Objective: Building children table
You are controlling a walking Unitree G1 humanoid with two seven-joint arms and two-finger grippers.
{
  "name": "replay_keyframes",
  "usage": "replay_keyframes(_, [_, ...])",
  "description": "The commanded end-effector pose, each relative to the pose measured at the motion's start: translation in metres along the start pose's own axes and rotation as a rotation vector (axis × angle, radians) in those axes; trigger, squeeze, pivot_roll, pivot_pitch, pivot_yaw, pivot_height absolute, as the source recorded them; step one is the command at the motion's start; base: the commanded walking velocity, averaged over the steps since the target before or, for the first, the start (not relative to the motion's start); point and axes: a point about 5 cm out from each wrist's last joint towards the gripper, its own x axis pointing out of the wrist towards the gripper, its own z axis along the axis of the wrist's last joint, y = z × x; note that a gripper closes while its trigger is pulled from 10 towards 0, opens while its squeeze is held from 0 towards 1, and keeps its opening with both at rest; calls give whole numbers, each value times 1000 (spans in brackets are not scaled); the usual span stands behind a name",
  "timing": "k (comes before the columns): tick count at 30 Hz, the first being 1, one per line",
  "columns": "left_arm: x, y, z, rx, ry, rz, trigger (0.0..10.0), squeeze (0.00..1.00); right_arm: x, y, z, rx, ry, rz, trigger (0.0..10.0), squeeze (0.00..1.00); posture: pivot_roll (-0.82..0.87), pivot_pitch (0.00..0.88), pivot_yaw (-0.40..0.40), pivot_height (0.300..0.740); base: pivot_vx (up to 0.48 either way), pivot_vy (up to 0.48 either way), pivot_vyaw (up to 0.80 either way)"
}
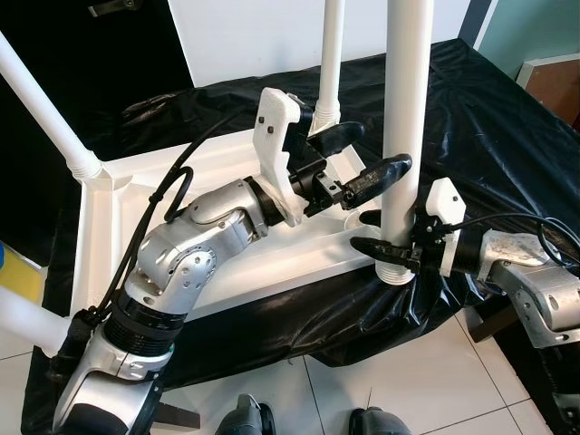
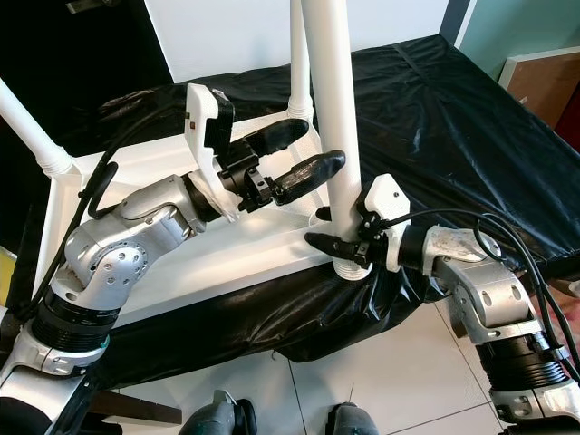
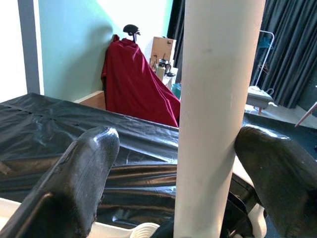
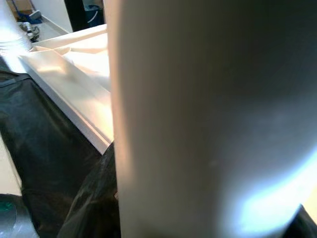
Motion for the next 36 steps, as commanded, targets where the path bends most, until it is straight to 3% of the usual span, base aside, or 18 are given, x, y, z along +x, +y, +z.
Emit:
replay_keyframes(1, [-1,-22,6,26,2,-380,10000,0,2,7,2,-2,-5,49,10000,0,-54,90,35,740,0,0,0])
replay_keyframes(12, [2,-27,11,-40,-24,-446,10000,0,3,12,1,7,10,99,10000,0,-59,97,39,740,0,0,0])
replay_keyframes(14, [4,-33,14,-80,-44,-488,10000,0,8,14,0,14,10,115,10000,0,-59,98,42,740,0,0,0])
replay_keyframes(21, [7,-38,13,-100,-36,-519,10000,0,19,17,0,26,4,140,10000,0,-60,94,45,740,0,0,0])
replay_keyframes(22, [7,-38,12,-102,-32,-523,4863,0,20,17,-1,27,4,144,10000,0,-58,91,44,740,0,0,0])
replay_keyframes(24, [7,-38,12,-102,-32,-523,4863,0,20,17,-1,27,4,144,10000,0,-58,91,44,740,0,0,0])
replay_keyframes(25, [7,-38,13,-119,-41,-530,1176,0,21,18,-1,30,7,151,10000,0,-58,90,44,740,0,0,0])
replay_keyframes(26, [7,-38,13,-119,-41,-530,1176,0,21,18,-1,30,7,151,10000,0,-58,90,44,740,0,0,0])
replay_keyframes(27, [8,-38,14,-124,-47,-529,0,0,22,18,-2,31,10,153,10000,0,-57,89,44,740,0,0,0])
replay_keyframes(36, [9,-37,15,-125,-50,-520,0,0,23,19,-2,42,13,153,10000,0,-58,86,46,740,0,0,0])
